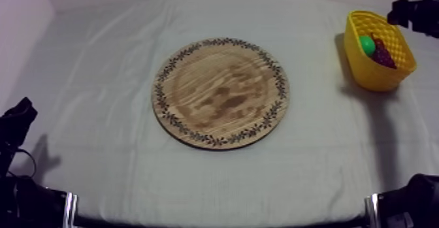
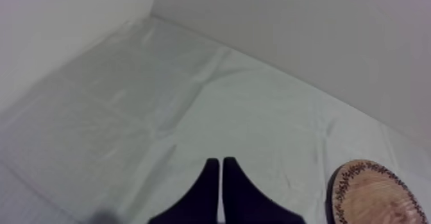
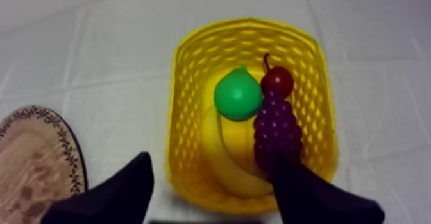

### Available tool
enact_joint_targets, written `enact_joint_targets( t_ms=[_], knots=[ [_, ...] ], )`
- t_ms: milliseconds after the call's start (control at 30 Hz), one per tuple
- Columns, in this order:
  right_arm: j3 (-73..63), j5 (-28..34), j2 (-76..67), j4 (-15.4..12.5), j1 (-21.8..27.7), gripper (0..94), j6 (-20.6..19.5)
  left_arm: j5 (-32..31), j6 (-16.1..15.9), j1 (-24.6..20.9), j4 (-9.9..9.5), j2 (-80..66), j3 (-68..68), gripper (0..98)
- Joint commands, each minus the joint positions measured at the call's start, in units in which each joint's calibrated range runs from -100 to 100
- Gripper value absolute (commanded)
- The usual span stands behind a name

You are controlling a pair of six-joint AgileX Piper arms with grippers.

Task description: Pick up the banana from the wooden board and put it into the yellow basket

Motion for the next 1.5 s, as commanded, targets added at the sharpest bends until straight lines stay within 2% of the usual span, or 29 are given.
enact_joint_targets(
  t_ms=[0,200,433,600,700,900,1133,1467],
  knots=[
    [1.0,1.2,-7.5,-0.1,-0.1,48.5,-0.2,0.0,0.0,0.0,-0.02,0.0,0.0,0.1],
    [6.7,2.8,-22.1,0.2,0.0,33.1,-1.2,0.0,0.0,0.0,-0.02,0.0,0.0,0.1],
    [13.1,6.1,-37.2,1.3,-1.0,22.3,-2.3,0.0,0.0,0.0,-0.02,0.0,0.0,0.1],
    [18.8,5.3,-45.1,1.3,-0.9,9.6,-2.8,0.0,0.0,0.0,-0.02,0.0,0.0,0.1],
    [23.5,3.7,-50.1,2.3,-1.7,4.8,-3.5,0.0,0.0,0.0,-0.02,0.0,0.0,0.1],
    [32.4,2.1,-59.7,4.3,-3.4,1.2,-5.1,0.0,0.0,0.0,-0.02,0.0,0.0,0.1],
    [42.5,1.3,-69.7,4.7,-3.3,0.7,-5.2,0.0,0.0,0.0,-0.02,0.0,0.0,0.1],
    [52.8,-1.9,-72.8,5.1,-3.0,0.7,-6.7,0.0,0.0,0.0,-0.02,0.0,0.0,0.1]
  ],
)
